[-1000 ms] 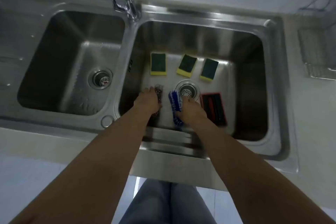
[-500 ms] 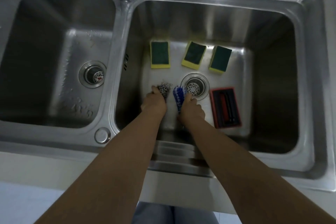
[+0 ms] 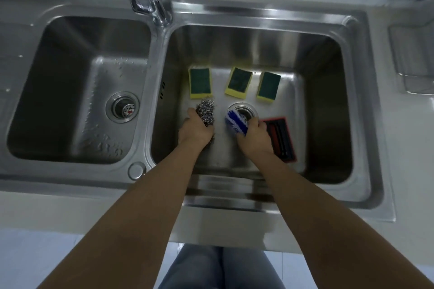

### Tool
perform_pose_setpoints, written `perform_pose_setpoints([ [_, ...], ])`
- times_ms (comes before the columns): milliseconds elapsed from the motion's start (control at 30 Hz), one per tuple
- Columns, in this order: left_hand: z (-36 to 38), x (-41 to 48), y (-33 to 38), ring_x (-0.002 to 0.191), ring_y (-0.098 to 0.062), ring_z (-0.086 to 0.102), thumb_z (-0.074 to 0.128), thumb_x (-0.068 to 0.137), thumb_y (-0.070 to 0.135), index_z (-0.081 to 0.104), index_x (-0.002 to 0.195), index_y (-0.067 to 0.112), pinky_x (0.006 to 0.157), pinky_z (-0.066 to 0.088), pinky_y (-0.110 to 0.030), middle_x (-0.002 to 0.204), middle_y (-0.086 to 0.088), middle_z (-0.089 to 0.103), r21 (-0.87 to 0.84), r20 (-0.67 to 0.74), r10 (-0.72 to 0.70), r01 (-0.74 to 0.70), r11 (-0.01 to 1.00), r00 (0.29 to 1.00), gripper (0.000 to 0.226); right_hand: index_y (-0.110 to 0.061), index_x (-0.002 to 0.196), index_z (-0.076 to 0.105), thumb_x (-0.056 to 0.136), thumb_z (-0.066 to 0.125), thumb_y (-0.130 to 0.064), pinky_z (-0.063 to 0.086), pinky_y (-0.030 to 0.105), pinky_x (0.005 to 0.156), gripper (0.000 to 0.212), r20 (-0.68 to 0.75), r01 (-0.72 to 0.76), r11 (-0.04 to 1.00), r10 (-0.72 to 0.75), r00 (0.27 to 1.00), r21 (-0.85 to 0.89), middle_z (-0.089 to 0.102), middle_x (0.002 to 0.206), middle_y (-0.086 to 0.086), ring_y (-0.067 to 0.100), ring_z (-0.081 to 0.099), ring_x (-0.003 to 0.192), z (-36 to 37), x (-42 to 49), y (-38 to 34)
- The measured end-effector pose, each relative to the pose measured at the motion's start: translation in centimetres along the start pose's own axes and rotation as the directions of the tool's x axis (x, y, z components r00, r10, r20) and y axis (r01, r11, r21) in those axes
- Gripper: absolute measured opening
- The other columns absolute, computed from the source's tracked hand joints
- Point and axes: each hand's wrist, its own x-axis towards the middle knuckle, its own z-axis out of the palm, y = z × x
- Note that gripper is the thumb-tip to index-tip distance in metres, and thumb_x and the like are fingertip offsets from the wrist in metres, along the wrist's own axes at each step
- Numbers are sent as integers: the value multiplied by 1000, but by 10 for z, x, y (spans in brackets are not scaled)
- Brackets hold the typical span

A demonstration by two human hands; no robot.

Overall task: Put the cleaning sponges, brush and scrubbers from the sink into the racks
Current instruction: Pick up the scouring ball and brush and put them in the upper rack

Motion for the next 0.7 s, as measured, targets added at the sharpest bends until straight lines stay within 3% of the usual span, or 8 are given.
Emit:
perform_pose_setpoints([
  [267,-25,-49,49,106,-39,63,63,86,32,39,130,15,85,51,-42,121,-15,62,-77,-114,216,-226,971,970,53,-10,120,53,92,51,-29,48,44,94,34,-317,187,982,-188,930,-34,61,114,13,30,55,105,-79,-47,7],
  [567,-35,-92,120,102,-35,63,63,87,36,35,135,19,74,46,-36,125,-12,56,-87,-212,438,-463,882,874,59,-7,116,55,93,56,-26,50,38,78,30,-576,193,969,-71,814,153,64,104,10,25,57,93,-161,-85,44],
  [700,-31,-110,152,90,-33,65,62,84,39,30,132,25,78,58,-46,118,-10,58,-65,-207,504,-526,848,839,59,-6,121,55,93,56,-27,55,44,80,34,-659,224,953,-33,751,207,65,113,14,29,61,96,-202,-95,63],
])
